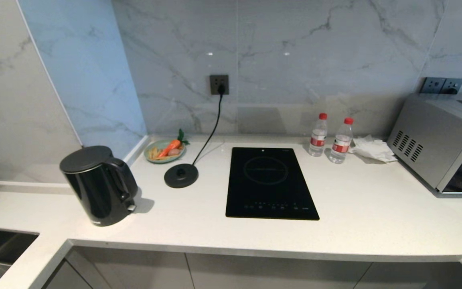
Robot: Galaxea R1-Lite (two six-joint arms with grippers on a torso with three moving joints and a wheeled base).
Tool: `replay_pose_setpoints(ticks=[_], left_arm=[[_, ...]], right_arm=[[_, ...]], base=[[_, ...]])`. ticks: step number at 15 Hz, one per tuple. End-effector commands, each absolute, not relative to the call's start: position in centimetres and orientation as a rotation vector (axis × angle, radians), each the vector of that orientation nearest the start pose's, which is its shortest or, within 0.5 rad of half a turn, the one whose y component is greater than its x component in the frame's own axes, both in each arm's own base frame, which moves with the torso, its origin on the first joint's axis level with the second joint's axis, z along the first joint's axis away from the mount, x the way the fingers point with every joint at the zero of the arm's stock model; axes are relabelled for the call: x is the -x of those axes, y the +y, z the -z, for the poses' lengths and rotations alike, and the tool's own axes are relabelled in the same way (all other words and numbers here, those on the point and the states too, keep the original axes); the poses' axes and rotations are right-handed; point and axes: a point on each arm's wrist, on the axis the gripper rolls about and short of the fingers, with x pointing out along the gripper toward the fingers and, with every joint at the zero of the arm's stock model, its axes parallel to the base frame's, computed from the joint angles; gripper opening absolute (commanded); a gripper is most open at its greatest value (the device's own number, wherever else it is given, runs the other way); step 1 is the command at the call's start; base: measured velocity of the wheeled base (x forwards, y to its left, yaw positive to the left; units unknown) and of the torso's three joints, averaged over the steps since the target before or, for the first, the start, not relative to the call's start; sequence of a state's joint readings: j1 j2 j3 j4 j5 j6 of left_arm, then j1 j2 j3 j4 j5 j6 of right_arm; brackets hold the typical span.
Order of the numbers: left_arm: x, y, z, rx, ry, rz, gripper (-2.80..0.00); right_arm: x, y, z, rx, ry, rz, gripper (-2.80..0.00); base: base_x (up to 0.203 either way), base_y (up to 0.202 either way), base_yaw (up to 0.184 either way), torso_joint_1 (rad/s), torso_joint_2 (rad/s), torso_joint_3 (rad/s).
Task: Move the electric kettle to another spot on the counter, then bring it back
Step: Grab the kettle
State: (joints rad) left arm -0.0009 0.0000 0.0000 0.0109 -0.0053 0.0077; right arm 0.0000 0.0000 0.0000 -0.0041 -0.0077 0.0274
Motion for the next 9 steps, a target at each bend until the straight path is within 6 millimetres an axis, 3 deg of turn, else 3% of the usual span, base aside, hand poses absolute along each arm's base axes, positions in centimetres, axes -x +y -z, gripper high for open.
replay_pose_setpoints(ticks=[1,6,9], left_arm=[[2.2,0.0,-7.3,-0.008,0.015,0.006,-2.80],[2.3,0.0,-7.4,-0.017,0.013,0.004,-2.80],[2.6,0.0,-10.2,-0.011,-0.029,0.002,-2.80]], right_arm=[[2.3,0.0,-7.6,-0.028,-0.002,0.008,-2.80],[2.3,0.0,-7.6,-0.028,-0.003,0.008,-2.80],[2.3,0.0,-7.6,-0.028,-0.002,0.008,-2.80]], base=[[0.000,0.000,0.000,0.000,0.00,0.000],[0.000,0.000,0.000,0.000,0.00,0.000],[0.000,0.000,0.000,0.000,0.00,0.000]])
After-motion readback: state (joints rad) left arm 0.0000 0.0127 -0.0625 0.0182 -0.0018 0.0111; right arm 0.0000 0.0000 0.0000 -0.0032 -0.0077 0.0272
